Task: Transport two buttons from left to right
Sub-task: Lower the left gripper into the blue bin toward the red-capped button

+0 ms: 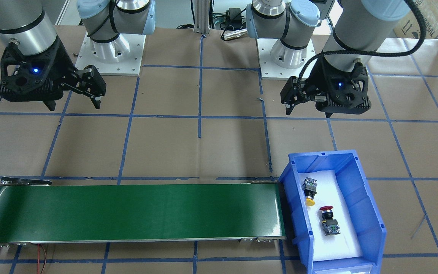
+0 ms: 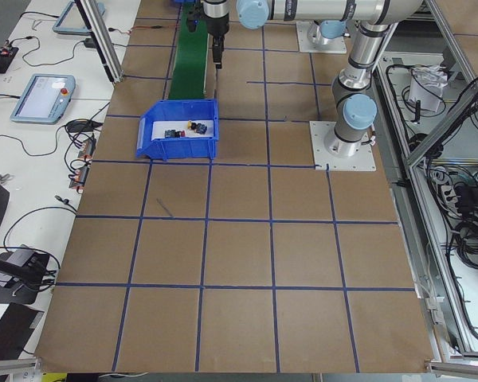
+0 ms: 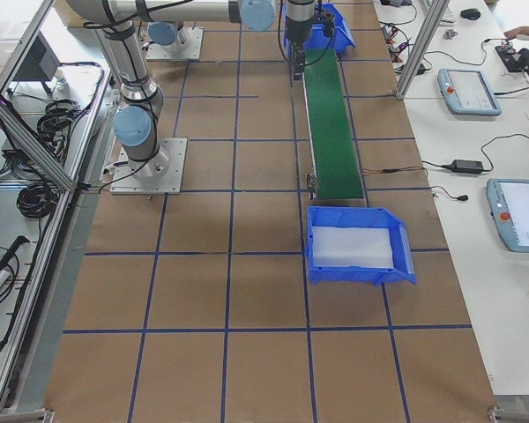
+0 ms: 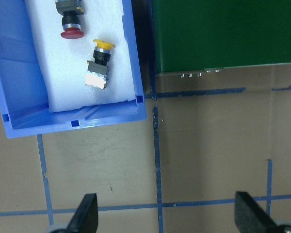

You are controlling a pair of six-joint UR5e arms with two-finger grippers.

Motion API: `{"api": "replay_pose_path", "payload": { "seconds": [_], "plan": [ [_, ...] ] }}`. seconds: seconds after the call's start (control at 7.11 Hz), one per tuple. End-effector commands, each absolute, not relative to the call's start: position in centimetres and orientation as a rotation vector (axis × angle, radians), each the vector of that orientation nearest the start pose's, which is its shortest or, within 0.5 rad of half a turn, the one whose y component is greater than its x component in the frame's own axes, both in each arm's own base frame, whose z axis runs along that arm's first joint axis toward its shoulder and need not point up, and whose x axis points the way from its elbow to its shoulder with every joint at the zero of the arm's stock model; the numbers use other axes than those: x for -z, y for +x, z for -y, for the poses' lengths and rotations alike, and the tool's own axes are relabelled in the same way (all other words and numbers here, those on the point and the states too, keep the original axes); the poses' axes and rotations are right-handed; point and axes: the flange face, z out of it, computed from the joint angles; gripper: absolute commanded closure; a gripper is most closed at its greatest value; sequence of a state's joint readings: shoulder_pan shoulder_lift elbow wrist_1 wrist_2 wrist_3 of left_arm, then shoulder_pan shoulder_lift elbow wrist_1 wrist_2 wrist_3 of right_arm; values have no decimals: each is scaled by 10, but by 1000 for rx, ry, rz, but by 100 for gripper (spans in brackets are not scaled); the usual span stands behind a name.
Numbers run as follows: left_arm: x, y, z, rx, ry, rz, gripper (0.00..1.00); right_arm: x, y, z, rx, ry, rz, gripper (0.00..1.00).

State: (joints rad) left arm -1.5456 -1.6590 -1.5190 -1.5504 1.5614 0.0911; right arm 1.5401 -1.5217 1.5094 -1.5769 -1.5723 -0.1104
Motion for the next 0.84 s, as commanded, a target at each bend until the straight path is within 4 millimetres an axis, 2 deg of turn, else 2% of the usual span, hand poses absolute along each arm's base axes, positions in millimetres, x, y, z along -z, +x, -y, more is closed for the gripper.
{"api": "replay_pose_path", "payload": {
  "seconds": [0.0, 0.28, 0.56, 0.7],
  "plan": [
    [-448, -94, 569, 38, 174, -3146, 0, -494, 117, 518, 29, -123, -3142, 0],
    [-415, -41, 596, 12, 248, -3143, 0, -494, 117, 518, 29, -125, -3142, 0],
    [-348, -25, 648, 97, 243, -3126, 0, -494, 117, 518, 29, -125, -3142, 0],
    [-317, -23, 662, 84, 241, -3129, 0, -494, 117, 518, 29, -125, -3142, 0]
  ]
}}
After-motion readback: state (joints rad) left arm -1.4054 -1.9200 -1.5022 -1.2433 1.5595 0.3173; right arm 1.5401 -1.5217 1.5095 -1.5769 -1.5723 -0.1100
